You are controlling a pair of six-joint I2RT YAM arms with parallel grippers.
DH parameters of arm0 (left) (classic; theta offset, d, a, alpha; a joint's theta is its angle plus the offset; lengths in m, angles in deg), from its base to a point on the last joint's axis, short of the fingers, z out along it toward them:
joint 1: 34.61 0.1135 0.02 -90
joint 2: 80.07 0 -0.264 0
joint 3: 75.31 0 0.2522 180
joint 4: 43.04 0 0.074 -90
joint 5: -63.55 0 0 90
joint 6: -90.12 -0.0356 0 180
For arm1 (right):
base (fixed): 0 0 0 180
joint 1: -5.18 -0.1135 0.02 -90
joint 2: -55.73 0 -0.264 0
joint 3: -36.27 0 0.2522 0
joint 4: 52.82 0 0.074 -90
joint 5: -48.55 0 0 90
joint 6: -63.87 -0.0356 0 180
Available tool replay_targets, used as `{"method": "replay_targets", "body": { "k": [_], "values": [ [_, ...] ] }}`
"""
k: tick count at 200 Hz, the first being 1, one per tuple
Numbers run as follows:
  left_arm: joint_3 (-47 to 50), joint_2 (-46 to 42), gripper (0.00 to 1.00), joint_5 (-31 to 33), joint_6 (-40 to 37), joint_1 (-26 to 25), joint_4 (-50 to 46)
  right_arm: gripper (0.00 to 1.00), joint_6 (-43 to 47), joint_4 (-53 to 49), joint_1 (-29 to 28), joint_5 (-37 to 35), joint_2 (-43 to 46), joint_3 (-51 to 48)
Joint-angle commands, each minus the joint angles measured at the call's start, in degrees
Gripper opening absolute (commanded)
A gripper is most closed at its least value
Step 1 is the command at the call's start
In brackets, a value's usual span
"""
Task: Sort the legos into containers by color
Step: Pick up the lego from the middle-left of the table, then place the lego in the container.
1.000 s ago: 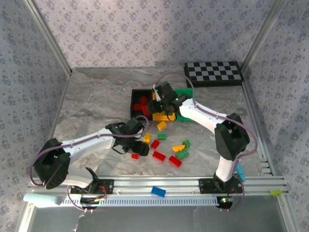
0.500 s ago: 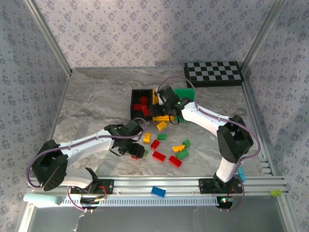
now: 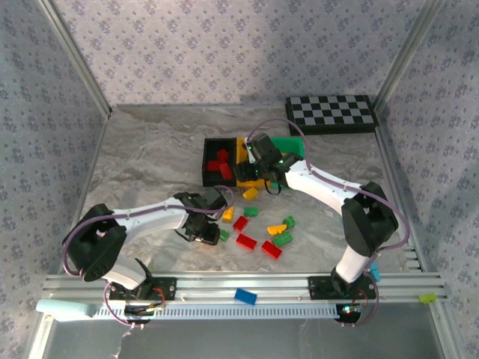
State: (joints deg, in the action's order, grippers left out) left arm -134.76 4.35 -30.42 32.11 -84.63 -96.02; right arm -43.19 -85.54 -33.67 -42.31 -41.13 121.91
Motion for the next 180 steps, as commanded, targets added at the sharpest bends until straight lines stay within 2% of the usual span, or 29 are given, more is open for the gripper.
{"method": "replay_targets", "body": {
  "k": [1, 44, 79, 113, 153, 180],
  "values": [
    [-2.2, -1.2, 0.32, 2.4, -0.8, -0.3, -2.2, 0.60, 0.4, 0.4, 0.5, -1.1, 2.2, -0.9],
    [-7.6, -5.2, 0.31, 8.6, -2.3, 0.4, -4.1, 0.60, -0.4, 1.1, 1.0, -0.9, 3.4, -2.5],
    [-13.6, -4.2, 0.30, 9.7, -5.7, 6.7, -0.1, 0.60, -1.0, 0.7, 1.2, -0.5, 4.4, -5.0],
    [-22.1, 1.6, 0.30, 11.0, -10.2, 12.4, 2.2, 0.60, -1.1, 0.0, 1.4, -1.4, 6.5, -7.0],
    [-32.5, 11.6, 0.31, 13.3, -14.1, 16.6, 2.8, 0.60, -2.6, -0.8, 1.2, -1.9, 9.4, -10.3],
    [-38.1, 18.5, 0.34, 10.4, -14.3, 19.9, 3.4, 0.60, -3.7, -2.1, 0.8, -2.6, 11.6, -12.8]
  ]
}}
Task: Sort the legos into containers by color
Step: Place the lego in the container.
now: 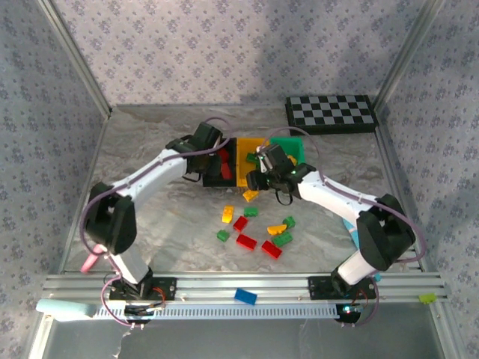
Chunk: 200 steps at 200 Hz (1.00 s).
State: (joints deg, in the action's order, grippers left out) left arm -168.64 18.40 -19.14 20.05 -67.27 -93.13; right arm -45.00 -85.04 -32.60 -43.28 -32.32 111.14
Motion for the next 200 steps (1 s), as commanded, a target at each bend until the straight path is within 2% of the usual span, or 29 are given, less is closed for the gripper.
{"method": "replay_targets", "body": {
  "k": [1, 13, 26, 55, 106, 121, 150, 169, 200],
  "values": [
    [-4.4, 4.7, 0.34, -1.1, -2.3, 2.7, 0.5, 0.60, -1.9, -2.7, -0.2, -1.7, 2.9, -2.1],
    [-6.5, 7.1, 0.42, -4.1, -2.8, 3.4, 1.3, 0.59, -2.1, -3.2, -0.3, -2.2, 3.9, -3.3],
    [-9.1, 9.4, 0.67, -5.0, -3.4, 3.5, 0.6, 0.60, -2.7, -3.7, -0.1, -2.5, 4.8, -4.5],
    [-10.9, 10.3, 0.78, -6.0, -3.3, 3.3, 0.4, 0.59, -4.9, -4.9, -0.5, -2.2, 7.0, -7.9],
    [-0.9, 1.3, 0.80, -7.5, -0.8, 1.9, 9.0, 0.59, -6.6, -10.6, -1.3, -3.6, 11.7, -12.6],
    [1.3, -0.8, 0.79, -6.9, -0.6, 0.9, 10.3, 0.59, -5.5, -11.2, -1.5, -1.7, 11.8, -12.8],
    [4.6, -2.9, 0.80, -6.1, -0.4, -0.9, 12.4, 0.60, -2.7, -6.9, -4.0, 3.5, 8.5, -12.8],
    [5.9, -3.2, 0.79, -6.0, 0.3, -1.3, 12.6, 0.61, 1.7, -5.6, -4.5, 7.9, 4.4, -9.3],
    [8.2, -4.5, 0.79, -5.4, 1.0, -1.5, 12.8, 0.62, 7.4, -5.8, -4.9, 11.0, -1.5, -3.5]
  ]
}}
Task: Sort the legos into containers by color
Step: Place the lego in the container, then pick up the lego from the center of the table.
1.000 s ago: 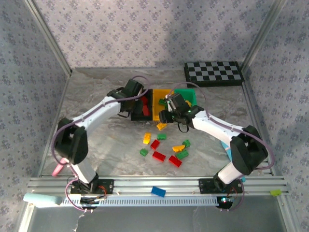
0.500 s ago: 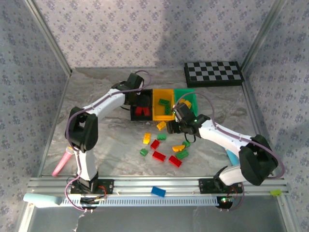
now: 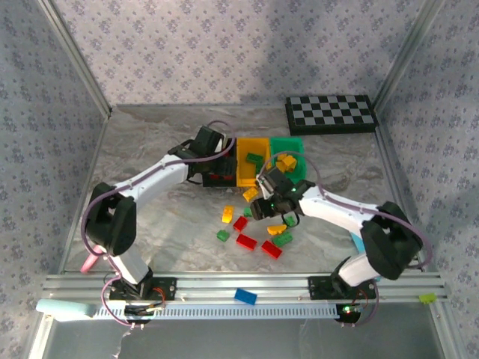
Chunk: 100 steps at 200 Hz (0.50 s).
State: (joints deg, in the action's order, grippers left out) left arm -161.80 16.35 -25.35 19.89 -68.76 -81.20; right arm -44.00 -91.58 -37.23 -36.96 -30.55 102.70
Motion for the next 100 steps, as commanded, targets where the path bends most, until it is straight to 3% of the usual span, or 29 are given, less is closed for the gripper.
{"method": "replay_targets", "body": {
  "k": [1, 50, 100],
  "values": [
    [1.4, -2.6, 0.80, 0.8, 1.1, 0.0, 0.9, 0.62, 6.6, 0.6, -0.2, 4.8, -3.5, 5.1],
    [5.9, -6.1, 0.80, 4.5, 1.2, 0.5, 1.0, 0.62, 14.0, -2.6, -1.2, 5.6, -10.3, 9.4],
    [7.9, -7.2, 0.80, 3.5, 2.3, 1.1, 1.8, 0.61, 15.6, -3.7, -1.8, 3.7, -14.5, 12.0]
  ]
}}
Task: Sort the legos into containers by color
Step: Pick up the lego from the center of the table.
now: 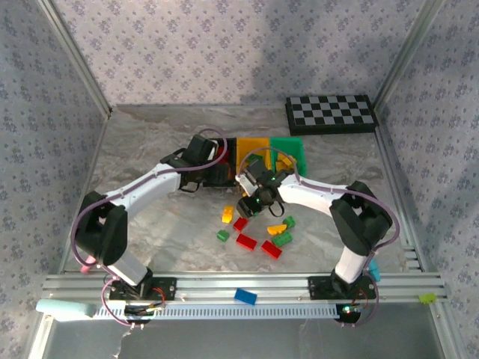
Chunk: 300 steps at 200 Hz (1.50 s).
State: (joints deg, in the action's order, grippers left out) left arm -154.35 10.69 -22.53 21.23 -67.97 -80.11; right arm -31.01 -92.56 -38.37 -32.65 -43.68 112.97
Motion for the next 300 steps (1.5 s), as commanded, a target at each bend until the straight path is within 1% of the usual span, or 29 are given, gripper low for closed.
{"method": "replay_targets", "body": {
  "k": [1, 47, 91, 117, 134, 157, 175, 181, 214, 235, 272, 300],
  "values": [
    [0.6, -1.6, 0.80, 0.6, 1.0, 0.3, 0.7, 0.61, 2.6, -2.7, -0.7, -0.6, -1.5, 1.7],
    [1.1, -2.1, 0.80, 0.7, 1.1, 0.5, 1.3, 0.57, 2.3, -3.1, -1.0, -1.8, -1.9, -0.5],
    [0.9, -1.6, 0.80, 0.0, 1.3, 0.5, 1.5, 0.45, 1.6, -2.9, -0.8, -1.6, -2.0, -0.8],
    [1.1, -1.8, 0.80, 0.1, 1.4, 0.5, 1.5, 0.41, 1.1, -3.2, -0.7, -2.3, -2.6, -0.8],
    [1.4, -1.9, 0.80, 0.1, 1.6, 0.5, 1.7, 0.41, 1.1, -3.3, -0.5, -2.1, -2.1, -1.0],
    [1.7, -2.0, 0.80, -0.2, 1.9, 0.6, 1.7, 0.49, 0.8, -4.0, -0.5, -1.6, -1.4, -1.1],
    [2.1, -2.2, 0.80, 0.0, 1.9, 0.5, 2.0, 0.50, 0.6, -4.5, -0.7, -2.2, -0.6, -1.6],
    [2.2, -2.3, 0.80, 0.2, 1.9, 0.6, 2.1, 0.49, 0.5, -4.3, -0.7, -2.4, -0.4, -2.0],
    [2.2, -2.2, 0.80, -0.1, 2.1, 0.5, 2.0, 0.32, 0.4, -4.3, -0.4, -3.1, -1.0, -2.5],
    [2.2, -2.6, 0.80, 0.0, 2.1, 0.5, 1.6, 0.26, -0.2, -3.5, -0.4, -3.0, 0.4, -2.6],
    [3.9, -4.2, 0.80, -0.1, 2.6, 0.5, 1.7, 0.24, -0.7, -3.1, 0.8, -2.1, 4.0, -0.9],
    [6.6, -5.6, 0.80, -1.4, 4.0, 0.5, 2.5, 0.24, -2.7, -0.4, 4.6, -1.6, 6.3, 1.2]
  ]
}}
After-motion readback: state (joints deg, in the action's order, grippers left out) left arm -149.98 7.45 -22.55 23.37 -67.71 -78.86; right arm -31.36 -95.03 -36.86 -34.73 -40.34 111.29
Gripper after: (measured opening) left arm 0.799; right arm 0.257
